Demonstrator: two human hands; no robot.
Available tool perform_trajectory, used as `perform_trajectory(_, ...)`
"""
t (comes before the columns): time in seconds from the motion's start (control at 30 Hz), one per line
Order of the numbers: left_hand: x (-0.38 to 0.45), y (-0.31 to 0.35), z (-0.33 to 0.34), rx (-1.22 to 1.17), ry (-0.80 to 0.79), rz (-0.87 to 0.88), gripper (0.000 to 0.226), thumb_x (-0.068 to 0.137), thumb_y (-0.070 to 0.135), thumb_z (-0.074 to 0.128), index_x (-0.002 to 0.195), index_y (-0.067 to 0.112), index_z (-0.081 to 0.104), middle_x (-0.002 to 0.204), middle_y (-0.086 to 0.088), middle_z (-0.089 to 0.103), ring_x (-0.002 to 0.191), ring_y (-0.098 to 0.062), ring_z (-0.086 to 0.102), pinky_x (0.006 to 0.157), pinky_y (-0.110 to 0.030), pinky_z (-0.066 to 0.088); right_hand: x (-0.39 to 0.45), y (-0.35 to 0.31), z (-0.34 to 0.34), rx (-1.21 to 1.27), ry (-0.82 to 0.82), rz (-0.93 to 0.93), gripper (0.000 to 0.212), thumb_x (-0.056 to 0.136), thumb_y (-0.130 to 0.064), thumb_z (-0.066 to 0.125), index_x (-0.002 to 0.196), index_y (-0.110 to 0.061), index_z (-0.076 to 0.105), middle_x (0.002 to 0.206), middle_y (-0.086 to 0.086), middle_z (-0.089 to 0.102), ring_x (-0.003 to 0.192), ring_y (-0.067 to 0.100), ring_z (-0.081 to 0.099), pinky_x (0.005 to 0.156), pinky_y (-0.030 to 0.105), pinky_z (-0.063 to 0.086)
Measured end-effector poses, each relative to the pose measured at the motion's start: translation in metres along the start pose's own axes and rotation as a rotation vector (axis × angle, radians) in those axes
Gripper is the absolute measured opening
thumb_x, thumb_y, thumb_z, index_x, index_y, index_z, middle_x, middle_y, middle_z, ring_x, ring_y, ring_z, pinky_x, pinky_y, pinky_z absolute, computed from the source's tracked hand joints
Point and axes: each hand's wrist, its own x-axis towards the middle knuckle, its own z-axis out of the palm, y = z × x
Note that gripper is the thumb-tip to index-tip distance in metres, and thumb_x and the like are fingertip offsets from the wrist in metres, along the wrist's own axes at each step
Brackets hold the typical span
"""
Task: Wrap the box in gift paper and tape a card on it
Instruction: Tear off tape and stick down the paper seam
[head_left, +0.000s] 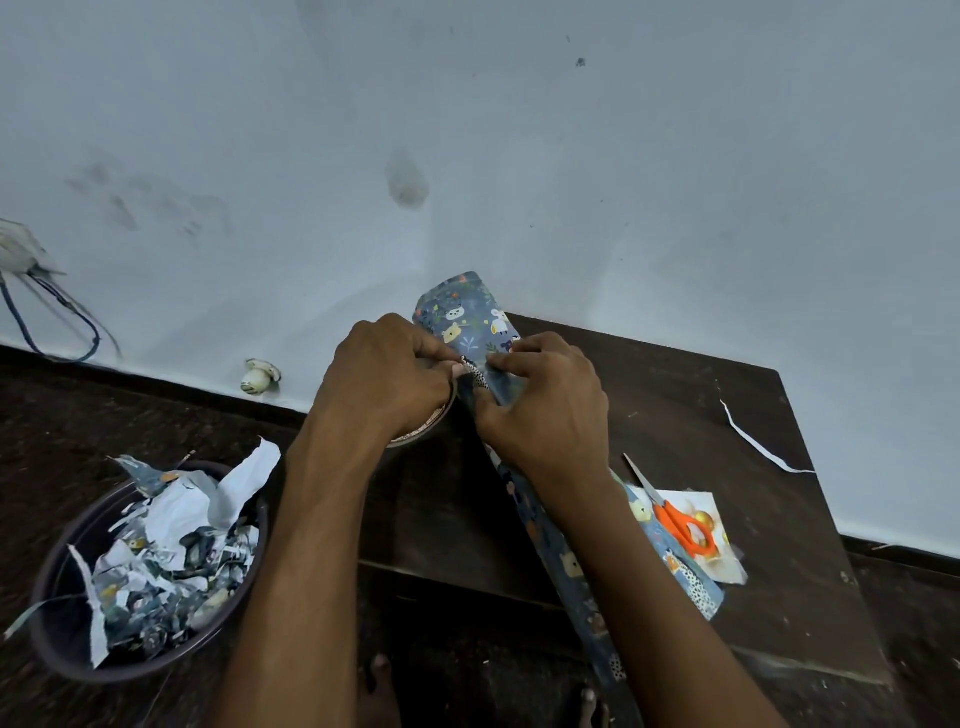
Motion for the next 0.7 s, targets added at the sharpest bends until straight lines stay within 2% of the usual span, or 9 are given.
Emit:
perform_trajectory(0.07,0.0,-0.002,0.001,-0.015,0.005,-0.03,0.009,0.084,0.04,0.077,0.086,0.034,0.082,0.085,0.008,0.076,0.088,-0.013,0.068,0.075,-0.026,0.048,0.0,0.001,0.0,0.018,0.001,-0.002,0.036,0.075,-0.035,0.08,0.11,-0.023,0.08,0.113,-0.006,0.068,0.105,0.019,0.062,0.076,0.034,0.051)
perform_trajectory(0.17,0.001,-0.007,0.001,0.019,-0.031,-0.06,0.014,0.083,0.046,0.075,0.075,0.035,0.08,0.06,0.01,0.069,0.075,-0.016,0.07,0.076,-0.032,0.056,-0.001,0.001,0.001,0.019,0.004,-0.005,0.036,0.075,-0.034,0.079,0.109,-0.024,0.08,0.112,-0.007,0.069,0.104,0.019,0.063,0.076,0.036,0.055)
perform_trajectory(0.2,0.001,-0.008,0.0,0.035,-0.03,-0.066,0.013,0.082,0.046,0.076,0.074,0.037,0.079,0.059,0.01,0.068,0.074,-0.017,0.069,0.075,-0.033,0.057,-0.001,0.001,0.001,0.017,0.005,-0.006,0.036,0.075,-0.034,0.078,0.11,-0.024,0.08,0.112,-0.007,0.069,0.105,0.019,0.063,0.076,0.036,0.055)
perform_trajectory(0.37,0.0,-0.004,0.001,0.071,0.027,-0.039,0.008,0.082,0.043,0.078,0.081,0.035,0.08,0.077,0.006,0.074,0.083,-0.019,0.066,0.072,-0.03,0.049,-0.001,0.001,0.001,0.003,0.007,-0.003,0.037,0.075,-0.035,0.078,0.11,-0.024,0.08,0.113,-0.007,0.068,0.105,0.018,0.062,0.075,0.034,0.052)
perform_trajectory(0.5,0.001,-0.007,0.003,0.053,0.013,-0.064,0.014,0.081,0.046,0.077,0.069,0.037,0.076,0.064,0.009,0.068,0.079,-0.02,0.067,0.07,-0.031,0.05,-0.002,-0.002,-0.002,-0.025,0.009,-0.003,0.039,0.074,-0.041,0.079,0.11,-0.029,0.079,0.116,-0.011,0.067,0.105,0.015,0.063,0.074,0.033,0.05)
perform_trajectory(0.6,0.002,-0.011,0.005,0.06,0.016,-0.07,0.015,0.08,0.043,0.078,0.066,0.038,0.074,0.066,0.01,0.069,0.08,-0.02,0.067,0.073,-0.032,0.053,-0.002,-0.003,-0.014,0.075,-0.002,0.027,0.043,0.074,-0.049,0.079,0.114,-0.032,0.077,0.118,-0.014,0.069,0.106,0.009,0.065,0.08,0.033,0.054)
perform_trajectory(0.7,0.004,-0.015,0.007,0.046,-0.002,-0.071,0.013,0.08,0.045,0.079,0.072,0.034,0.078,0.064,0.01,0.068,0.079,-0.021,0.069,0.077,-0.035,0.056,-0.001,0.007,-0.039,0.252,0.109,0.129,0.031,0.08,-0.039,0.08,0.109,-0.029,0.079,0.108,-0.015,0.074,0.099,0.001,0.068,0.088,0.027,0.055)
